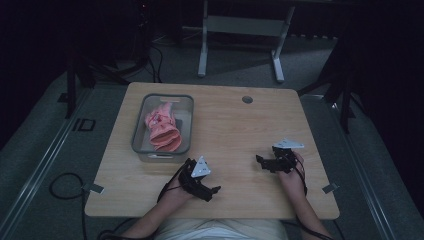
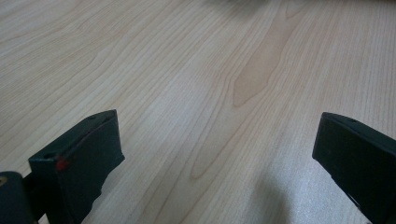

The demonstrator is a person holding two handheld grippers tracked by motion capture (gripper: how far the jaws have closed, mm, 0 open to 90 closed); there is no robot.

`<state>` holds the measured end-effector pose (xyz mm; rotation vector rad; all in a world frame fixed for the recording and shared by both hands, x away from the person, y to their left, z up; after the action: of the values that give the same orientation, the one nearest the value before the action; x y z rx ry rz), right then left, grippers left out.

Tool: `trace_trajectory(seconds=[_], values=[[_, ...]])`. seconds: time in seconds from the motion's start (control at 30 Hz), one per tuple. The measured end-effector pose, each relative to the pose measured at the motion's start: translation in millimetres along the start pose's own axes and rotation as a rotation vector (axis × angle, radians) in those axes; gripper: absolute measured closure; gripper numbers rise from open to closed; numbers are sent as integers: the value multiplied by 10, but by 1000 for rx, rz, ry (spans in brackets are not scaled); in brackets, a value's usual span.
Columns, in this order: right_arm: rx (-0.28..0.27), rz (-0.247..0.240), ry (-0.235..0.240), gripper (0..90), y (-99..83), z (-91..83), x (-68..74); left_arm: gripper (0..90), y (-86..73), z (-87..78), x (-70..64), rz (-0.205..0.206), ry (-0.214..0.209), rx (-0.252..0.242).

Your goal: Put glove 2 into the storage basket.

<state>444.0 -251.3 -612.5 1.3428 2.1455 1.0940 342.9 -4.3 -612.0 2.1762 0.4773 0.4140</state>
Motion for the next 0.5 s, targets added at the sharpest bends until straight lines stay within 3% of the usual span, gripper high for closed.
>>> trace_trajectory(seconds=[0.17,0.5], values=[[-7,15,-9,147,1,-17,-47,9,-15,-10,-21,17,13,-5],[-8,17,-16,148,1,-22,-85,9,-22,-24,-14,10,12,-25]])
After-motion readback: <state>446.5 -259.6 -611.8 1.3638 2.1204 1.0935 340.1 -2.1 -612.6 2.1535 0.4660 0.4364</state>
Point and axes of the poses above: each handheld gripper's, and its own axes: z roughly forward along the jaws, y roughly out of its top, x roughly to its left, the point moved 8 cm from there along z, roughly forward along the jaws, and after that the axes turned 6 degrees about z, right-handed, at the moved point
